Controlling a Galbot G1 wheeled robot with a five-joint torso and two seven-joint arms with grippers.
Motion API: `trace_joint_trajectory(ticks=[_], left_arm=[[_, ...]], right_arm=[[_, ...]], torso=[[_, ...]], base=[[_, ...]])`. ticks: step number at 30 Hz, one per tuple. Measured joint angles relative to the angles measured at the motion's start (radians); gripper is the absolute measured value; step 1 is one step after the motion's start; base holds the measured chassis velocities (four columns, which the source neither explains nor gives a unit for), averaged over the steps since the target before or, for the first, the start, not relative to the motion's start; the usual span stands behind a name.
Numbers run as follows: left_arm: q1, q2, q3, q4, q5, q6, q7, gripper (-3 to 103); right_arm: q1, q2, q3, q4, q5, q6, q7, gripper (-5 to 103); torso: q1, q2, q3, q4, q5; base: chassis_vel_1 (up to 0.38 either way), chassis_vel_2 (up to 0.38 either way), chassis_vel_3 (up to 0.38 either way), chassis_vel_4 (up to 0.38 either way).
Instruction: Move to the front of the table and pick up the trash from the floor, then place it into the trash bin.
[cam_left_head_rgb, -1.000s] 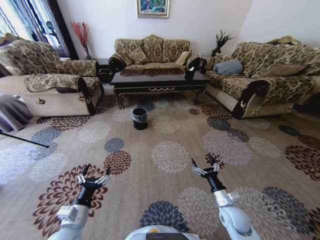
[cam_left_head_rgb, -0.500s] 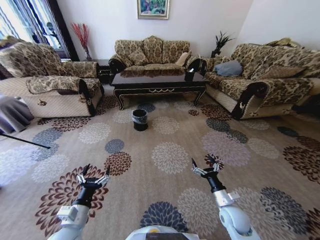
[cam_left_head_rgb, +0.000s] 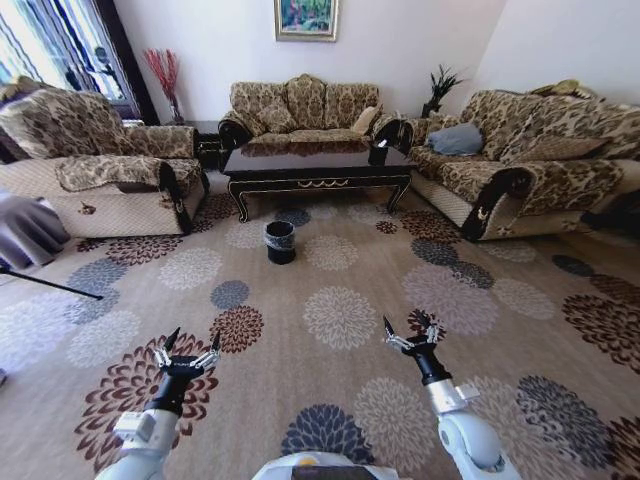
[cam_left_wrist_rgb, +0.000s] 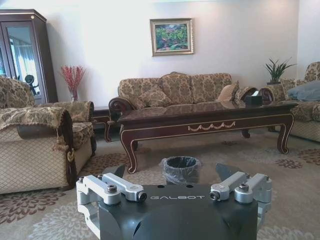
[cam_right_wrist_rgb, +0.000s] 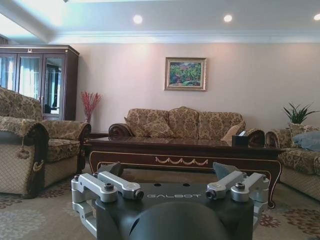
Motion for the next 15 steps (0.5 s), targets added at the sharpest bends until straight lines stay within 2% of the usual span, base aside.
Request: trace_joint_trajectory(ticks=[15], left_arm=[[0.0, 0.0, 0.0, 0.0, 0.0, 0.0, 0.0, 100]], right_arm=[[0.0, 0.0, 0.0, 0.0, 0.0, 0.0, 0.0, 100]], torso=[[0.025, 0.062, 0.037, 0.0, 0.0]], base=[[0.0, 0.0, 0.0, 0.0]])
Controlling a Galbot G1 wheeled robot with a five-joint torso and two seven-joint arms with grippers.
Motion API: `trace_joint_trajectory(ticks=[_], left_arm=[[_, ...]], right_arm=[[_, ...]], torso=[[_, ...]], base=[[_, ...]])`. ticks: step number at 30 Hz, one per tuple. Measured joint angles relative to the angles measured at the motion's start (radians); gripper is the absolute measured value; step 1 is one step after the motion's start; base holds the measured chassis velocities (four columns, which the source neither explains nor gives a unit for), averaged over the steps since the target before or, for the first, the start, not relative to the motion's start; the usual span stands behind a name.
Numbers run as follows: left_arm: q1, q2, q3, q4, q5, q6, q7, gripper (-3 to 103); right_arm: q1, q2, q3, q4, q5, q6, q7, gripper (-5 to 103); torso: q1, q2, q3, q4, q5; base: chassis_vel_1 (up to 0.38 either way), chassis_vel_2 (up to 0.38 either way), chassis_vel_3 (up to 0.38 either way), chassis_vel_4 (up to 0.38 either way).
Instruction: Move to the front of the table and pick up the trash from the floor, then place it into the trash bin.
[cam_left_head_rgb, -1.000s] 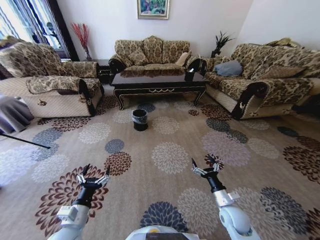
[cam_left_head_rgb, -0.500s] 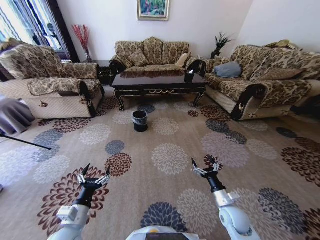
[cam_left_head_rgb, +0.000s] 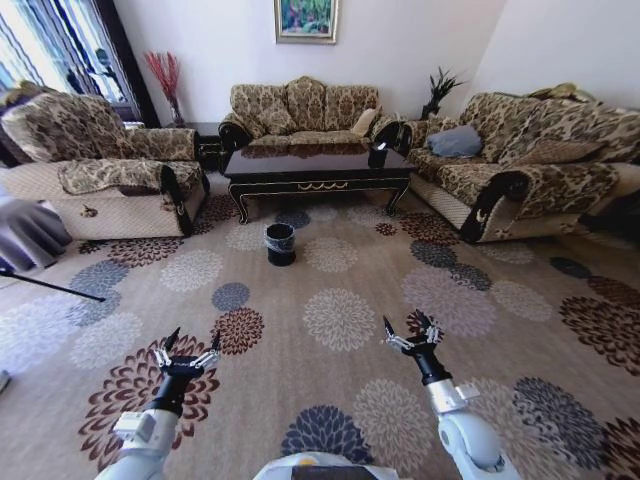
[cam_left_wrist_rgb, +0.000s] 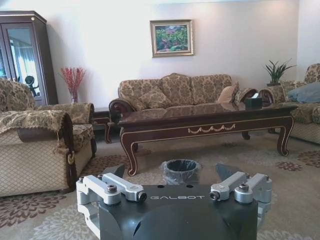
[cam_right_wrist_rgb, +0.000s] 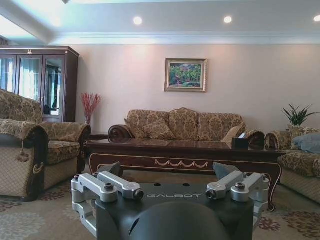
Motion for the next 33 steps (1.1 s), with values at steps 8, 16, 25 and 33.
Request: trace_joint_trajectory(ticks=[8, 16, 25, 33], left_arm=[[0.0, 0.0, 0.0, 0.0, 0.0, 0.0, 0.0, 100], [0.0, 0.0, 0.0, 0.0, 0.0, 0.0, 0.0, 100], [0.0, 0.0, 0.0, 0.0, 0.0, 0.0, 0.0, 100], [0.0, 0.0, 0.0, 0.0, 0.0, 0.0, 0.0, 100]], right_arm=[[0.0, 0.0, 0.0, 0.0, 0.0, 0.0, 0.0, 100], [0.0, 0.0, 0.0, 0.0, 0.0, 0.0, 0.0, 100], [0.0, 0.0, 0.0, 0.0, 0.0, 0.0, 0.0, 100], [0.0, 0.0, 0.0, 0.0, 0.0, 0.0, 0.0, 100]], torso=[[0.013, 0.03, 0.017, 0.0, 0.0], [0.028, 0.064, 0.036, 0.0, 0.0], [0.044, 0.103, 0.059, 0.0, 0.0], [0.059, 0.138, 0.079, 0.0, 0.0]], base=[[0.0, 0.0, 0.0, 0.0], [0.0, 0.0, 0.0, 0.0], [0.0, 0.0, 0.0, 0.0], [0.0, 0.0, 0.0, 0.0]])
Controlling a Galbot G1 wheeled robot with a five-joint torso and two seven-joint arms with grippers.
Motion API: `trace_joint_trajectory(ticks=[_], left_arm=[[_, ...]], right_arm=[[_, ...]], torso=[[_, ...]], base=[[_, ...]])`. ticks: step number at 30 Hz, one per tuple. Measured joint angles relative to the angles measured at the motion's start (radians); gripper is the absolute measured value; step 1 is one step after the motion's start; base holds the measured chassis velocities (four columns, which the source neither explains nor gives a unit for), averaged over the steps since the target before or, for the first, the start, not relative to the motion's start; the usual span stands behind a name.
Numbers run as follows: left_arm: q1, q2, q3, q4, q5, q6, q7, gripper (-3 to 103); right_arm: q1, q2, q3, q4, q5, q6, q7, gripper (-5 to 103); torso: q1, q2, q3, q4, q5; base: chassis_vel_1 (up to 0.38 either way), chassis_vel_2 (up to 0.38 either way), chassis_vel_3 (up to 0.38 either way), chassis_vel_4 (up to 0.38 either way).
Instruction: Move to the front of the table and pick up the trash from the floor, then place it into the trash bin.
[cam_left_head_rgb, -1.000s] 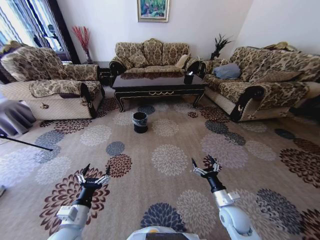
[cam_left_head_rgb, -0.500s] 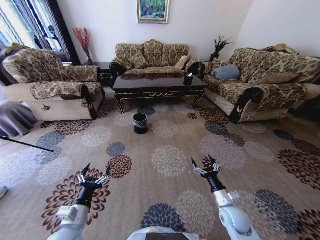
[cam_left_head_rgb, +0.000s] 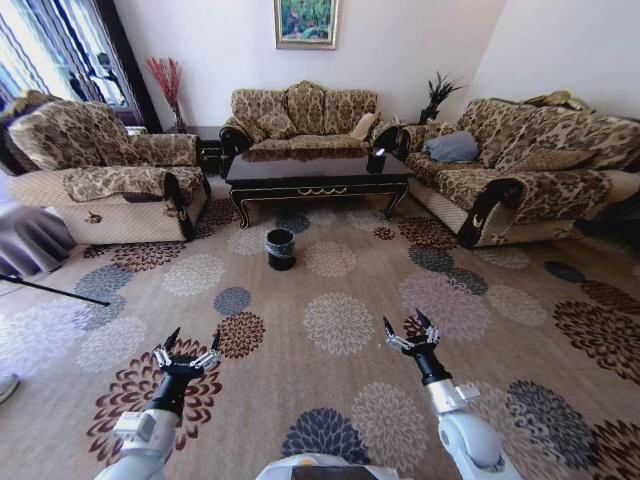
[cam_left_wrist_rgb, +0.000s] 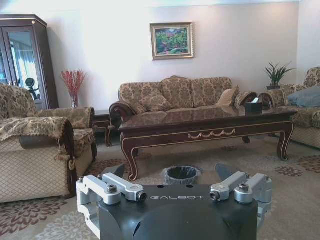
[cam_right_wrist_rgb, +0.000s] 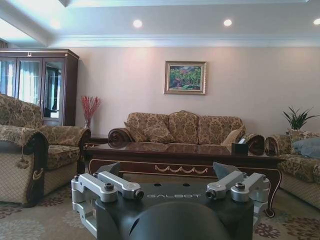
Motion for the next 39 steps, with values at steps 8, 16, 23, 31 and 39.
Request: trace_joint_trajectory(ticks=[8, 16, 23, 31, 39], left_arm=[[0.0, 0.0, 0.0, 0.0, 0.0, 0.0, 0.0, 100], [0.0, 0.0, 0.0, 0.0, 0.0, 0.0, 0.0, 100], [0.0, 0.0, 0.0, 0.0, 0.0, 0.0, 0.0, 100], [0.0, 0.0, 0.0, 0.0, 0.0, 0.0, 0.0, 100], [0.0, 0.0, 0.0, 0.0, 0.0, 0.0, 0.0, 100]], right_arm=[[0.0, 0.0, 0.0, 0.0, 0.0, 0.0, 0.0, 100], [0.0, 0.0, 0.0, 0.0, 0.0, 0.0, 0.0, 100], [0.0, 0.0, 0.0, 0.0, 0.0, 0.0, 0.0, 100], [0.0, 0.0, 0.0, 0.0, 0.0, 0.0, 0.0, 100], [0.0, 0.0, 0.0, 0.0, 0.0, 0.0, 0.0, 100]], torso=[[0.016, 0.04, 0.024, 0.0, 0.0], [0.03, 0.071, 0.041, 0.0, 0.0], [0.046, 0.109, 0.063, 0.0, 0.0], [0.062, 0.144, 0.082, 0.0, 0.0], [0.08, 0.185, 0.105, 0.0, 0.0]], base=[[0.0, 0.0, 0.0, 0.0], [0.0, 0.0, 0.0, 0.0], [0.0, 0.0, 0.0, 0.0], [0.0, 0.0, 0.0, 0.0], [0.0, 0.0, 0.0, 0.0]])
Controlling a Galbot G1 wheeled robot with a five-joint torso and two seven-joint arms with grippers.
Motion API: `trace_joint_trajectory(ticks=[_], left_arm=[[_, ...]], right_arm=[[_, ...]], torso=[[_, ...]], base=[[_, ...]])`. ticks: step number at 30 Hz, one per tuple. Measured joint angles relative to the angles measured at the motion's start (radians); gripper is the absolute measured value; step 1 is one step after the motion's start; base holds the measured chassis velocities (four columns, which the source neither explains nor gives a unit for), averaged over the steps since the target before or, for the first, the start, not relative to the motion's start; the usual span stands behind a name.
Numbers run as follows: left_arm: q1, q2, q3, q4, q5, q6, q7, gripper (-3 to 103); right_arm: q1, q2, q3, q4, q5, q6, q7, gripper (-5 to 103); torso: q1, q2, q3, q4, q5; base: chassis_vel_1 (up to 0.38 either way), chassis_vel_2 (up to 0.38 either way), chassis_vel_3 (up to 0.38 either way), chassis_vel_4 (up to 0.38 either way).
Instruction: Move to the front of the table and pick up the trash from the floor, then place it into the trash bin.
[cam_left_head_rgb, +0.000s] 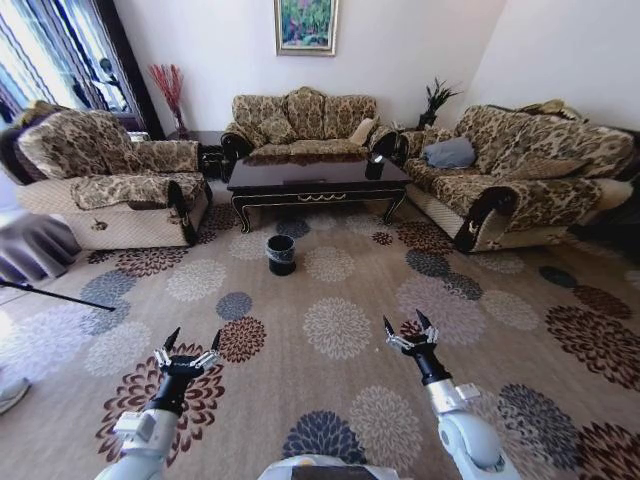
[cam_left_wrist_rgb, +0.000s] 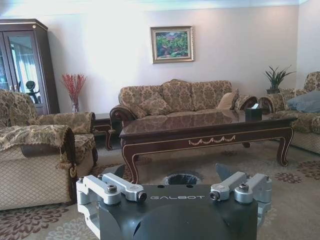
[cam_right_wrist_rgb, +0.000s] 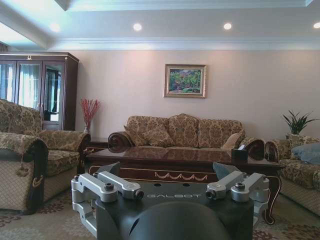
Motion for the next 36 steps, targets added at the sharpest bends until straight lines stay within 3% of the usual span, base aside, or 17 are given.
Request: trace_joint_trajectory(ticks=[36], left_arm=[[0.0, 0.0, 0.0, 0.0, 0.0, 0.0, 0.0, 100]], right_arm=[[0.0, 0.0, 0.0, 0.0, 0.0, 0.0, 0.0, 100]], torso=[[0.078, 0.175, 0.097, 0.0, 0.0]], base=[[0.0, 0.0, 0.0, 0.0]])
